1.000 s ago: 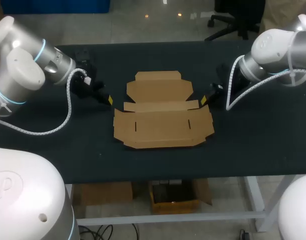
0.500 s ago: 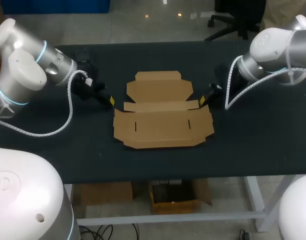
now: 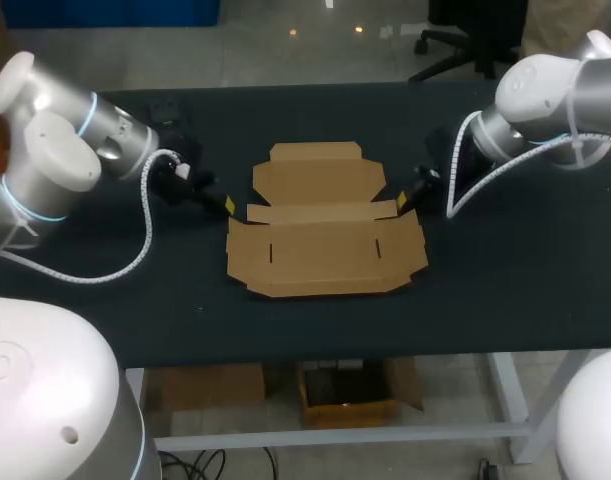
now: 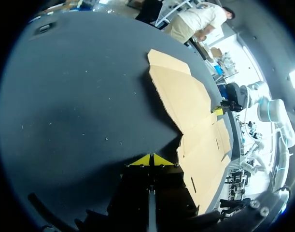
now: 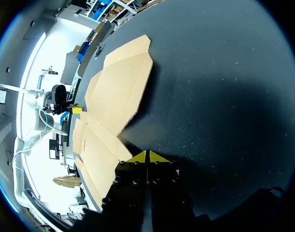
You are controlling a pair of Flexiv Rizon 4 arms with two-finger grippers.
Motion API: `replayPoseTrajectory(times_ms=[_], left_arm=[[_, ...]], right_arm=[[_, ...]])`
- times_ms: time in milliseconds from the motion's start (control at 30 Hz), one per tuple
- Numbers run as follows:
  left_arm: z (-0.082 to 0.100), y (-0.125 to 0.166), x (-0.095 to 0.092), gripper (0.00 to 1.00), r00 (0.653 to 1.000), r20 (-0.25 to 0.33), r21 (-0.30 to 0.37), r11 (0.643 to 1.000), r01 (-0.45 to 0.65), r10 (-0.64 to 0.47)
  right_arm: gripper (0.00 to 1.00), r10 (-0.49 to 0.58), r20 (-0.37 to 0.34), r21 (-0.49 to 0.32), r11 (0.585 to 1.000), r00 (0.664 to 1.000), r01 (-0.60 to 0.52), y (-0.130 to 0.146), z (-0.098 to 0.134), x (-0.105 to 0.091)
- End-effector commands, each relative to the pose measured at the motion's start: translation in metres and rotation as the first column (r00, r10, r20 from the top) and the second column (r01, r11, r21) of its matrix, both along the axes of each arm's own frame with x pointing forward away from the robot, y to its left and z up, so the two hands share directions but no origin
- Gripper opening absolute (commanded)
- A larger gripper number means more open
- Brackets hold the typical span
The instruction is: Assemble the packaging by folding the flat box into shape, placing the metal phone stand inside, and closing the box properly
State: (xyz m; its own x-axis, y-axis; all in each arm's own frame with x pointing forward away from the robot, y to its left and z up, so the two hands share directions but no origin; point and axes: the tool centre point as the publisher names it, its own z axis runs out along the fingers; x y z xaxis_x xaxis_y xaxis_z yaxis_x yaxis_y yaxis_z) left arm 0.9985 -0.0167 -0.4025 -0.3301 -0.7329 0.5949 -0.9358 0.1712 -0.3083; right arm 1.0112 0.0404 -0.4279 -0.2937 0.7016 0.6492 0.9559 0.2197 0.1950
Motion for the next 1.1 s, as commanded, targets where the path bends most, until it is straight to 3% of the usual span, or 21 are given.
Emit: replayPoseTrajectory(times_ms=[33,1100], left_arm=[[-0.004,-0.004,0.003,0.00,1.000,0.001,-0.002,1.000,0.006,-0.006],[-0.012,-0.016,0.002,0.00,1.000,-0.009,-0.041,0.999,0.028,-0.028]], right_arm=[[0.00,0.007,-0.006,0.007,1.000,1.000,-0.007,0.000,-0.002,0.003],[0.00,0.027,0.008,0.030,0.999,1.000,-0.028,0.009,-0.002,0.001]])
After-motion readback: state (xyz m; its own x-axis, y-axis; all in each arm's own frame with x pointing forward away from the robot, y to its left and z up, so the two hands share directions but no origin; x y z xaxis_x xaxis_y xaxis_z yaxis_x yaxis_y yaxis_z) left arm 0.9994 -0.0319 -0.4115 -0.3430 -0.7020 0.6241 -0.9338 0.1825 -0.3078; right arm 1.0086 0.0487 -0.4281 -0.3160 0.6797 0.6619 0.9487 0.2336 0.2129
